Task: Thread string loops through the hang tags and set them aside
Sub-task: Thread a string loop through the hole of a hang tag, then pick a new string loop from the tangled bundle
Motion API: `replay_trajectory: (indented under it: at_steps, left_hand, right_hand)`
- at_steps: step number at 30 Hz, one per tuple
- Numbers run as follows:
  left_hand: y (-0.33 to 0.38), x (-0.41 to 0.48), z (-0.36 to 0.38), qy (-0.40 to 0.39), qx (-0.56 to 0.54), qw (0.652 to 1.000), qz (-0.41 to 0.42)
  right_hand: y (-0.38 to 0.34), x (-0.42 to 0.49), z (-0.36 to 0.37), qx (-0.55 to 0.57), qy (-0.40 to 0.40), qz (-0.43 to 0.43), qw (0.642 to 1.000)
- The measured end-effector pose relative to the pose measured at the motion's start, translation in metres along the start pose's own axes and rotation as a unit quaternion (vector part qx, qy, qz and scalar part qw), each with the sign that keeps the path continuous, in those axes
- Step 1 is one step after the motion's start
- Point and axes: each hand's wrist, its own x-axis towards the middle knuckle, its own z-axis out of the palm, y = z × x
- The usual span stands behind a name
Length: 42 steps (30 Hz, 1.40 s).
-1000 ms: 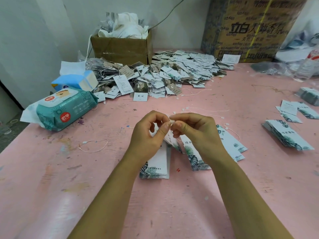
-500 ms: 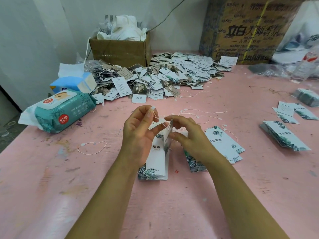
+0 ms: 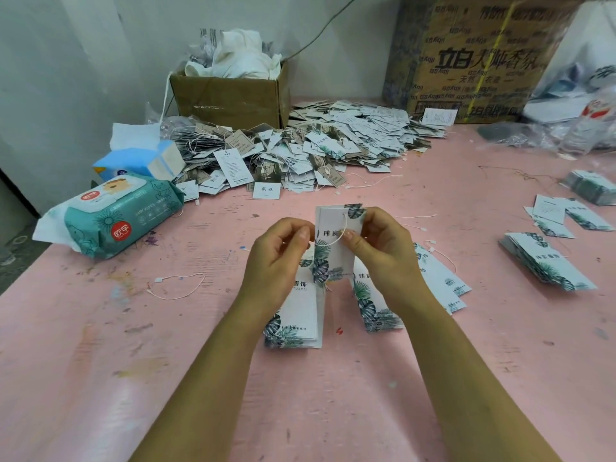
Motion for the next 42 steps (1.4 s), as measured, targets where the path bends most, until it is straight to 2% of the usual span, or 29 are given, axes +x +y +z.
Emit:
replay_trajectory:
  at_steps: [5, 10, 13, 15, 18, 22, 25, 30, 34, 37, 39, 42]
  left_hand:
    - [0.001, -0.002, 0.003, -0.041, 0.030, 0.999, 0.005]
    - [-0.003, 0.000, 0.001, -0.047, 0.080, 0.995, 0.040]
    - [-0.005, 0.001, -0.003, -0.011, 0.108, 0.994, 0.032]
    - [-0.010, 0.004, -0.009, 0.028, 0.135, 0.990, 0.018]
    - [-0.020, 0.010, -0.018, 0.069, 0.185, 0.980, -0.031]
    - [-0.030, 0.011, -0.021, 0.058, 0.209, 0.972, -0.088]
    - [-0.033, 0.009, -0.021, 0.007, 0.209, 0.974, -0.090]
    - [-0.035, 0.006, -0.017, -0.084, 0.267, 0.950, -0.137]
    - [-0.037, 0.007, -0.014, -0.072, 0.270, 0.952, -0.128]
    - [-0.038, 0.007, -0.015, -0.065, 0.262, 0.955, -0.125]
    - [-0.037, 0.006, -0.015, -0.065, 0.261, 0.957, -0.111]
    - [-0.030, 0.003, -0.014, -0.084, 0.291, 0.950, -0.080]
  right_hand:
    - [-0.001, -0.004, 0.006, 0.015, -0.007, -0.003, 1.000]
    - [-0.006, -0.003, 0.003, -0.051, 0.059, -0.025, 0.997]
    - [-0.012, 0.002, -0.012, -0.080, 0.137, -0.018, 0.987]
    - [-0.013, 0.006, -0.029, -0.147, 0.199, 0.022, 0.969]
    - [-0.008, 0.010, -0.057, -0.322, 0.250, 0.103, 0.907]
    - [-0.003, 0.006, -0.073, -0.439, 0.201, 0.207, 0.851]
    - [0.003, 0.004, -0.075, -0.465, 0.159, 0.286, 0.823]
    - [0.012, 0.006, -0.074, -0.502, 0.102, 0.366, 0.777]
    - [0.010, 0.006, -0.068, -0.549, 0.093, 0.350, 0.753]
    - [0.007, 0.006, -0.059, -0.599, 0.082, 0.303, 0.737]
    - [0.004, 0.006, -0.049, -0.606, 0.080, 0.238, 0.755]
    - [0.003, 0.006, -0.025, -0.579, 0.052, 0.104, 0.807]
